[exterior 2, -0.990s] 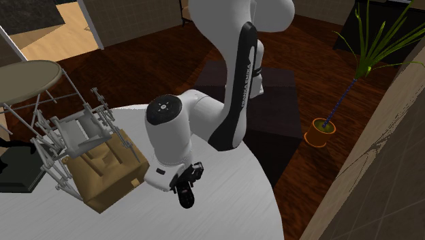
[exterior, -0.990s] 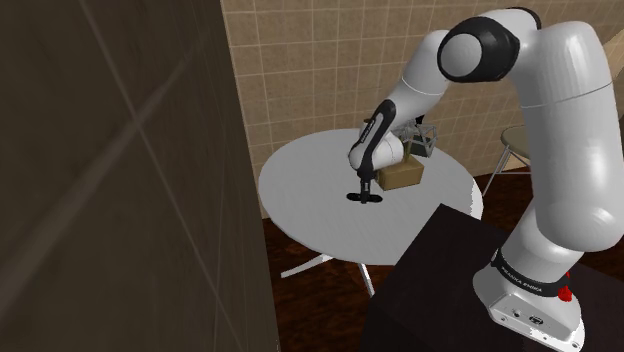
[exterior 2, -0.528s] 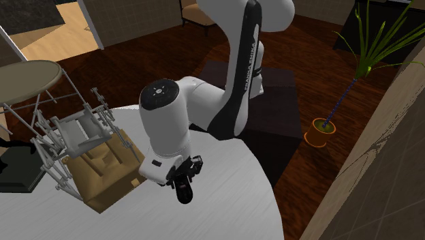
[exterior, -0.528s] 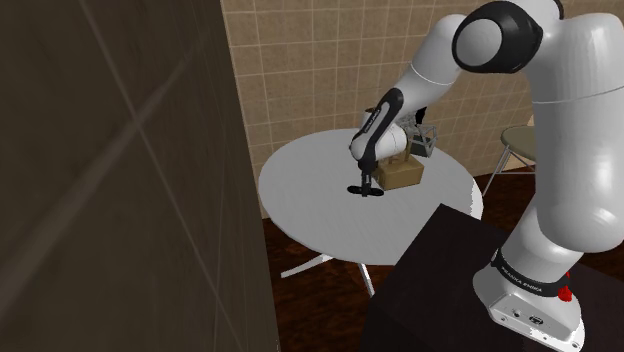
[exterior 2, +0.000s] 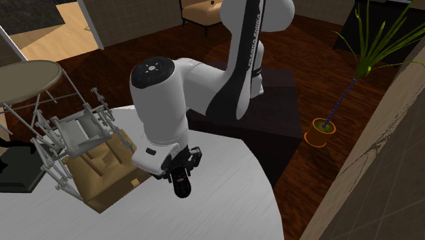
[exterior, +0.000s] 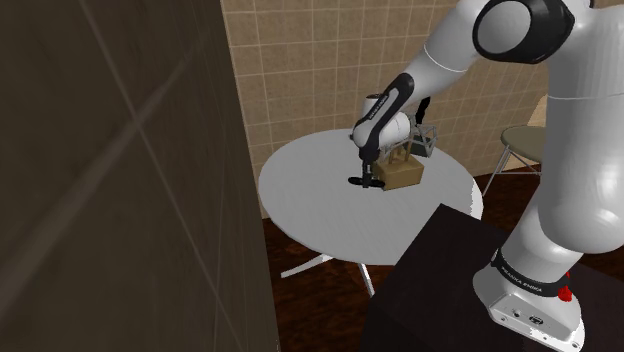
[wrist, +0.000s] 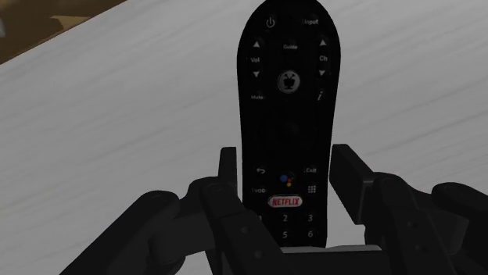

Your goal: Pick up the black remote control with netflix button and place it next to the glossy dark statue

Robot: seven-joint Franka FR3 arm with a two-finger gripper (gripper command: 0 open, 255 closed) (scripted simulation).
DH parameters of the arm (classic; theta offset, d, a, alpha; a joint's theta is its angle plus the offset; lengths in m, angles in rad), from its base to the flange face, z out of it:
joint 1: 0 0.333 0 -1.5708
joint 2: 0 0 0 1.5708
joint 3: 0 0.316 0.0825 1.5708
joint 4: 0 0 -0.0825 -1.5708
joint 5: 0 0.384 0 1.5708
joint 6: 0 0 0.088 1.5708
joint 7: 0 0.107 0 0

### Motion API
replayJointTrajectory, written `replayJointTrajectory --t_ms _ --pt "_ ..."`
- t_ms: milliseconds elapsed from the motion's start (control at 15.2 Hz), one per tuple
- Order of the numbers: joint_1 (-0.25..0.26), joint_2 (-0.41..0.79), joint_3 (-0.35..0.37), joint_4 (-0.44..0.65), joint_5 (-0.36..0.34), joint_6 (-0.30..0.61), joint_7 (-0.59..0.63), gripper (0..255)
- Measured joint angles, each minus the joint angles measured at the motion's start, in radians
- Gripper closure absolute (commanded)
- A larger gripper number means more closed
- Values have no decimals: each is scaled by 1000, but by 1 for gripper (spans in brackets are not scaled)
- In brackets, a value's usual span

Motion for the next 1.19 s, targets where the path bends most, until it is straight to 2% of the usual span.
replayJointTrajectory --t_ms 1188 --pt "40 -210 -48 9 -108 -210 81 255"
